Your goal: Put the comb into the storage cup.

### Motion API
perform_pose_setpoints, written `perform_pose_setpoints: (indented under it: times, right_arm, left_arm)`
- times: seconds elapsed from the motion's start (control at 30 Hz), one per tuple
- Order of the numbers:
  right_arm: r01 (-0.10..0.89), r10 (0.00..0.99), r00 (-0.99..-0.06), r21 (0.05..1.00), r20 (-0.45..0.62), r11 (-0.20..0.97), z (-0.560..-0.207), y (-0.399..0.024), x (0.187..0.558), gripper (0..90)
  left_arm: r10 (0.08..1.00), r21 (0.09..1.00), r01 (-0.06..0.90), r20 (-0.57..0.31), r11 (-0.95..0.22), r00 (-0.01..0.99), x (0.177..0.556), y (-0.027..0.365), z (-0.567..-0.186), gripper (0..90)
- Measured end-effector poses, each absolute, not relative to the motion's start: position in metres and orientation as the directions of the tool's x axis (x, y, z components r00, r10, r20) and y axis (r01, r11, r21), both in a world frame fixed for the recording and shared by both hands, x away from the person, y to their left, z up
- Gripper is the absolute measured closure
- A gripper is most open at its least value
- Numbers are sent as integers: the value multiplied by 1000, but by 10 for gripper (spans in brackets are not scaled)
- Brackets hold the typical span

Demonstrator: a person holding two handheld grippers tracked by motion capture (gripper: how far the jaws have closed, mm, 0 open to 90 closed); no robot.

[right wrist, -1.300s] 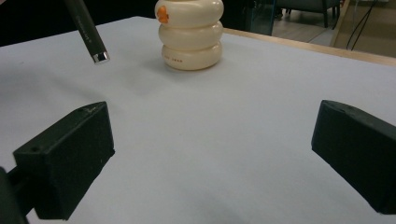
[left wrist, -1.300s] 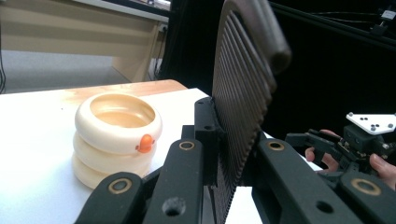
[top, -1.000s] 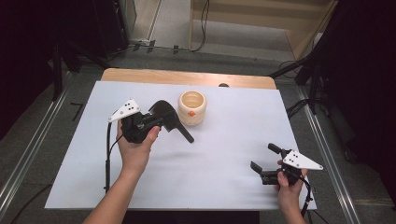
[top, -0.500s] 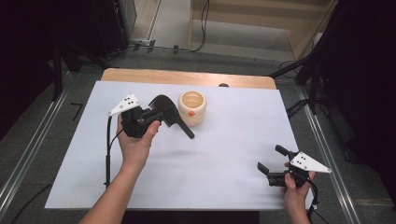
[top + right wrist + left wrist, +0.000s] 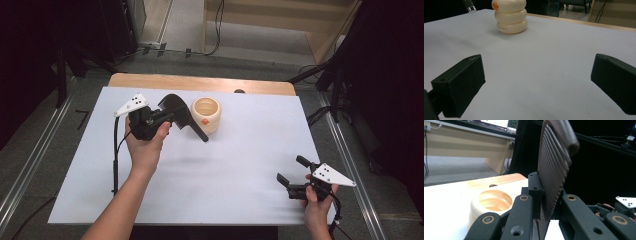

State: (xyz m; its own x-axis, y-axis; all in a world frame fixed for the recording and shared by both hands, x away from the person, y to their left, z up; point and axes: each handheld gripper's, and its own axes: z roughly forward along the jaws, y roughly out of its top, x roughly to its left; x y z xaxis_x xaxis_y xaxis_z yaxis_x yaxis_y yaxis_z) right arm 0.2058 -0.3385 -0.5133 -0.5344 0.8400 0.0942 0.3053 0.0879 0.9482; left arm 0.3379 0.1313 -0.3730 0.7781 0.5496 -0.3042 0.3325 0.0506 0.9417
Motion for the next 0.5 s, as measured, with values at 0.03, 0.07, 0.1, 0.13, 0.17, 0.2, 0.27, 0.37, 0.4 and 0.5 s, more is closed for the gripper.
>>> perform_pose_setpoints:
  times: [0.03,0.07,0.1,0.13,0.17,0.2,0.27,0.37,0.4,0.5]
  right_arm:
    - [305,840,-534,948,94,88,-513,-338,206,0]
    - [307,840,-534,948,95,88,-513,-338,206,0]
    - [306,840,-534,948,93,90,-513,-338,206,0]
    - [306,840,-534,948,92,91,-513,-338,206,0]
    - [304,840,-535,948,90,93,-514,-338,206,0]
    - [303,840,-535,948,89,93,-514,-338,206,0]
    - [302,839,-536,949,88,94,-514,-338,206,0]
    - [302,839,-537,948,85,97,-514,-338,206,0]
    - [302,839,-537,949,86,96,-514,-338,206,0]
    - [303,839,-537,948,89,94,-514,-338,206,0]
  left_arm:
    - [550,942,330,-305,56,777,339,131,-372,841]
    - [551,943,327,-302,54,778,340,131,-371,840]
    - [554,943,329,-301,53,776,341,131,-370,841]
    - [555,943,328,-301,55,775,342,132,-369,840]
    - [553,943,328,-305,60,775,343,132,-369,841]
    - [552,942,329,-310,68,774,344,132,-369,840]
    - [553,943,327,-308,66,774,346,132,-368,841]
    - [555,943,326,-308,69,773,348,132,-366,840]
    - [556,944,324,-305,68,773,349,132,-365,840]
    - [560,944,323,-307,73,770,350,131,-363,840]
